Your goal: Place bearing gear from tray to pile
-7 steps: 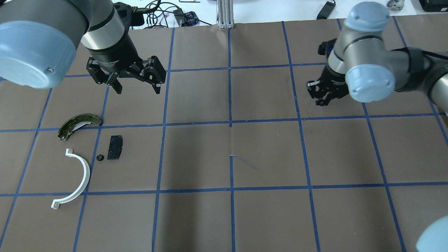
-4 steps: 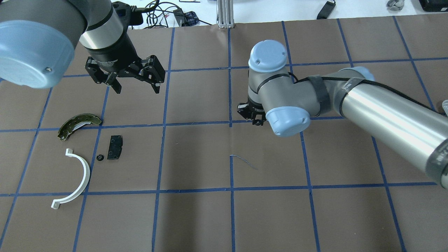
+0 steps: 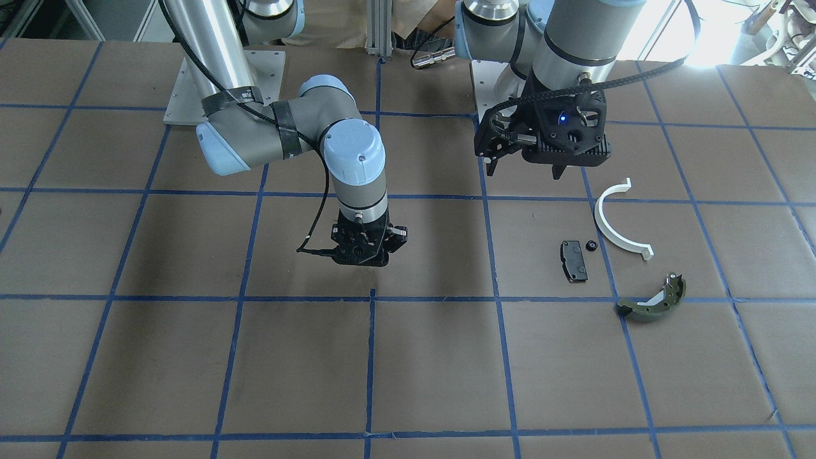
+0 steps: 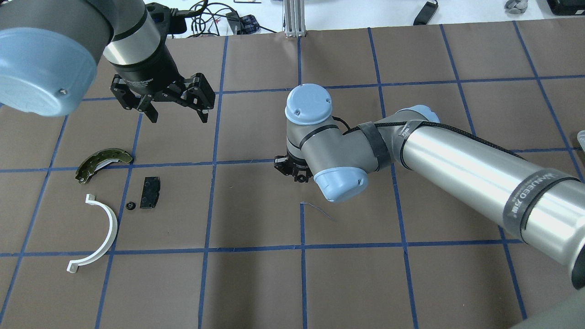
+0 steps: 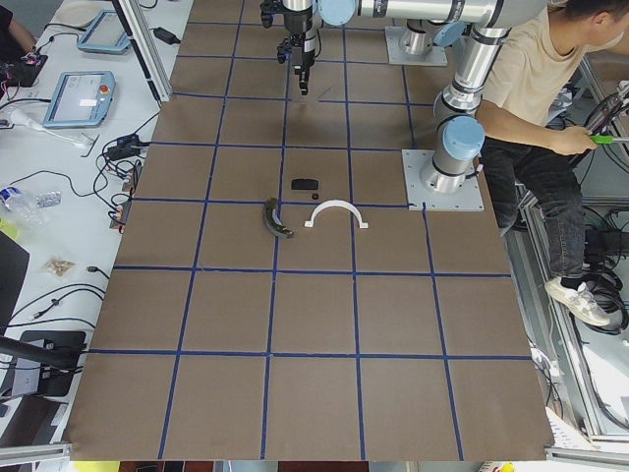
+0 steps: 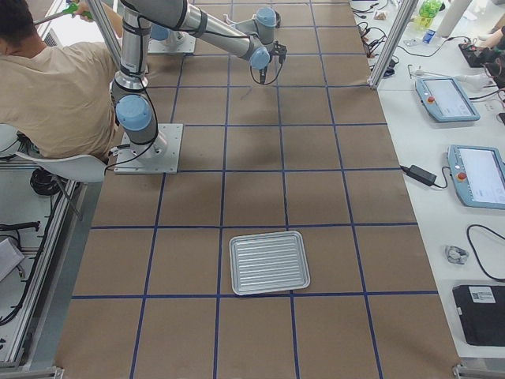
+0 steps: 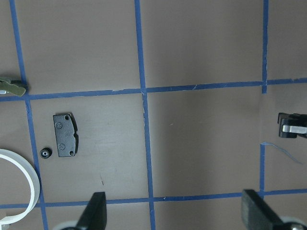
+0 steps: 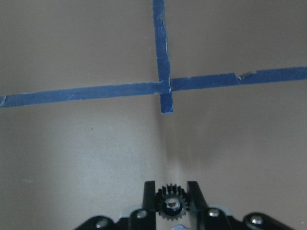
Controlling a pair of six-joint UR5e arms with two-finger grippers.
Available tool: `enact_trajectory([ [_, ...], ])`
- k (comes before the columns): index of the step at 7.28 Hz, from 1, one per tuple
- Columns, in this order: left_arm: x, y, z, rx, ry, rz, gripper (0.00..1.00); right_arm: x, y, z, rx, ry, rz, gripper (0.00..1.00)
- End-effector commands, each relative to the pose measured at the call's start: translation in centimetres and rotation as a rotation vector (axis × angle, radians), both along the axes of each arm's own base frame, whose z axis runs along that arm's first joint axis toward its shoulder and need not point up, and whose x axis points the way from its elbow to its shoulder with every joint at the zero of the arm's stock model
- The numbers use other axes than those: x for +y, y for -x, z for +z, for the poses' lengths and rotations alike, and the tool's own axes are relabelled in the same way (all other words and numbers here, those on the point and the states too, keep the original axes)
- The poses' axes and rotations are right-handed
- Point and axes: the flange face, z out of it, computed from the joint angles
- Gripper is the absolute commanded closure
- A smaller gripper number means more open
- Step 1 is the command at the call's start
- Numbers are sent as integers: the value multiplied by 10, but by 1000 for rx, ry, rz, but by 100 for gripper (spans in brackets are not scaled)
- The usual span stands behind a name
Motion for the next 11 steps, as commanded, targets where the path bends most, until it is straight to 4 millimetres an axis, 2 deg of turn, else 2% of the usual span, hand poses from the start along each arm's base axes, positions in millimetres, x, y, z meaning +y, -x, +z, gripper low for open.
enact_trajectory([
  [1, 2, 0, 1, 0, 0, 0, 0, -2, 1, 0, 6, 10, 12, 22],
  [2, 2, 0, -1, 0, -1, 0, 0, -7, 6, 3, 7, 17, 14, 12],
  [3, 1, 0, -1, 1, -2, 0, 0, -21, 24, 21, 37, 60, 2, 1],
  [5, 2, 0, -3, 1, -6, 0, 0, -53, 102, 60, 83, 87, 67, 0],
  [6, 0, 0, -7, -1, -15, 3, 0, -65, 155, 81, 87, 60, 91, 0],
  [7, -3, 1, -16, -5, -32, 15, 0, -72, 199, 112, 85, 56, 97, 0],
  [8, -8, 6, -23, -1, -32, 38, 0, -78, 216, 152, 85, 40, 94, 0],
  [9, -14, 29, -33, 12, -12, 67, 0, -81, 217, 193, 85, -10, 95, 0],
  [10, -5, 70, -41, 7, 5, 47, 0, -83, 217, 239, 84, -30, 93, 0],
  [11, 5, 106, -62, -1, -29, 91, 0, -77, 216, 282, 74, -32, 88, 0],
])
